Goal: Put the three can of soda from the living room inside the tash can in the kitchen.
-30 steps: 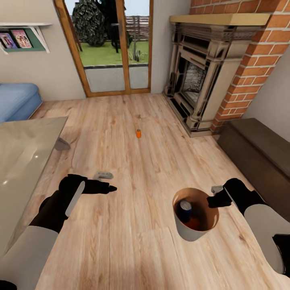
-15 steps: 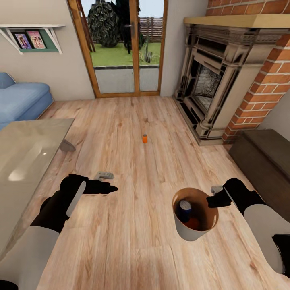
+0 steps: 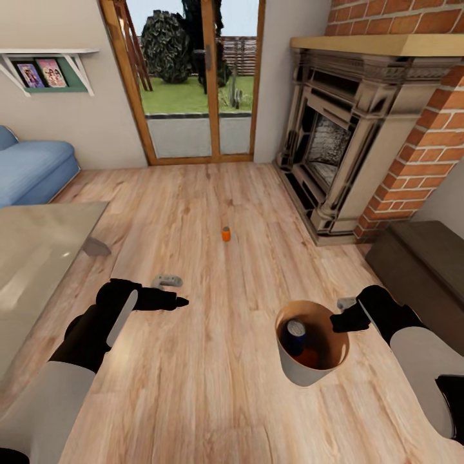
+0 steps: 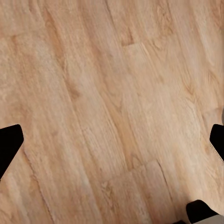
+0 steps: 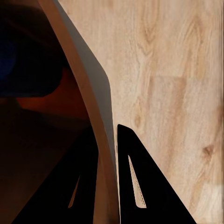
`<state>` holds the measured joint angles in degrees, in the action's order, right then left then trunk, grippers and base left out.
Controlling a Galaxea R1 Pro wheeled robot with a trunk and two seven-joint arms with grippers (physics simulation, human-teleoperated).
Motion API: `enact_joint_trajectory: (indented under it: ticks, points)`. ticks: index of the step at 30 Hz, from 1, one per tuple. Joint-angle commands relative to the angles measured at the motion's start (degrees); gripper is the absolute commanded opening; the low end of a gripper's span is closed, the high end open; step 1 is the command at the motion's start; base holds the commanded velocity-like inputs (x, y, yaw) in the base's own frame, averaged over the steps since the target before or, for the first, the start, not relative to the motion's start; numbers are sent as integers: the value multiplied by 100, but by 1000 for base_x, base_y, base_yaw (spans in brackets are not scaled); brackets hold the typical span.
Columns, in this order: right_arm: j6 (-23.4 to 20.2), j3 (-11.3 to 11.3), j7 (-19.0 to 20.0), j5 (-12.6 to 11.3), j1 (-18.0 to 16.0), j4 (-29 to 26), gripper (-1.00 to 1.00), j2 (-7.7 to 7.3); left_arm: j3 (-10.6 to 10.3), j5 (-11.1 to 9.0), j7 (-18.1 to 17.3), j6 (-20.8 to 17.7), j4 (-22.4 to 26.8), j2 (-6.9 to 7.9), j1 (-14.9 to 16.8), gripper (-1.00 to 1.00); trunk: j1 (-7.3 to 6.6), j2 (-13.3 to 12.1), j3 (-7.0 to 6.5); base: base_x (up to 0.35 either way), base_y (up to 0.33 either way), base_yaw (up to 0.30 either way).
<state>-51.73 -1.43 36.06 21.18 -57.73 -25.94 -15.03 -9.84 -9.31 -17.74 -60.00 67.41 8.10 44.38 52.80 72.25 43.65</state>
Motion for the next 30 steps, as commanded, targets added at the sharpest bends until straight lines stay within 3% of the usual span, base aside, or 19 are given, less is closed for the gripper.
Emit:
enact_joint_trajectory:
  ticks: [1,30]
  points:
    - [-39,11,24,-105,-2,1,-100,4,0,0,1,0,2,0,0,100,0,0,-10,298,-151,0]
    - [-47,11,-3,-97,7,9,-100,66,0,-9,1,0,0,-1,-6,100,0,0,-65,304,-134,0]
